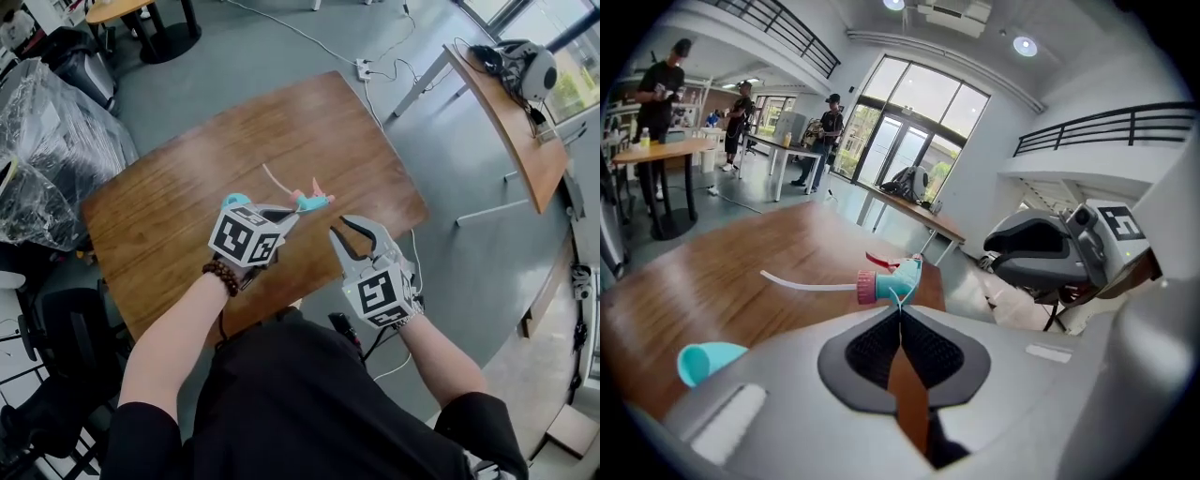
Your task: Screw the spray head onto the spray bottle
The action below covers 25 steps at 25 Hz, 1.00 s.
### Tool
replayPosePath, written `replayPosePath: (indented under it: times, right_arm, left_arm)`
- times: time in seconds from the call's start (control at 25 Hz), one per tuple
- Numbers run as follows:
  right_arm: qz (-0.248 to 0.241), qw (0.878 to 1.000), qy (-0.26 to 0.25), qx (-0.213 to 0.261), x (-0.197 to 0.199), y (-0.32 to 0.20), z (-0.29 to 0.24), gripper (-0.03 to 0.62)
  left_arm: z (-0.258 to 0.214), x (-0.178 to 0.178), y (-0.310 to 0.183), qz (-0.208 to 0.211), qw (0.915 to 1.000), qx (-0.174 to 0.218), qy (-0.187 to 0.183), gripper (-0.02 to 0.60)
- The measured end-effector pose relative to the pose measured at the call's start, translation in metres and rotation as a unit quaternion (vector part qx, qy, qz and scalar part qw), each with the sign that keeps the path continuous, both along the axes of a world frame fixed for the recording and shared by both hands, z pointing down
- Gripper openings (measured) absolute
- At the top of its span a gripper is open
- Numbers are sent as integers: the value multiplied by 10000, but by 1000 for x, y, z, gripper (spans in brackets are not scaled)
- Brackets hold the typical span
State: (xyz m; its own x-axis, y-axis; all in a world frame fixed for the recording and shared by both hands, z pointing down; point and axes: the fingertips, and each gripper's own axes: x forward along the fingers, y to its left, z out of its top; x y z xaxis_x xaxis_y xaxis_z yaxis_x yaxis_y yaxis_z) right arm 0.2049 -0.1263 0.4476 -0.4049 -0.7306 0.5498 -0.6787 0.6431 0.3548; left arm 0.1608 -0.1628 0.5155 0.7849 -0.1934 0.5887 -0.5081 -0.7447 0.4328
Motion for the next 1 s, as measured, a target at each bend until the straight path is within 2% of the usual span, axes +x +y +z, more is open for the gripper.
replayPosePath:
  times: [0.2,0.4,0.56,0.76,0.88,1.0]
  right_arm:
    - [-593,9945,758,405,-17,6,-11,127]
    - [-1327,9728,1736,771,-35,9,-15,180]
    - [-1871,9429,2561,1019,-44,8,-12,218]
    - [-2422,8993,3441,1191,-55,5,-6,239]
    - [-2767,8740,3801,1230,-61,7,4,239]
    - [-3034,8550,4035,1183,-66,10,11,239]
  left_arm:
    - [-18,-4,8,192,9991,-237,293,21]
    - [-32,-6,19,401,9955,-592,617,22]
    - [-42,-9,23,450,9930,-736,805,22]
    - [-55,-8,35,580,9847,-1150,1176,22]
    - [-61,-8,44,668,9779,-1409,1395,23]
    - [-63,-11,47,743,9763,-1417,1457,23]
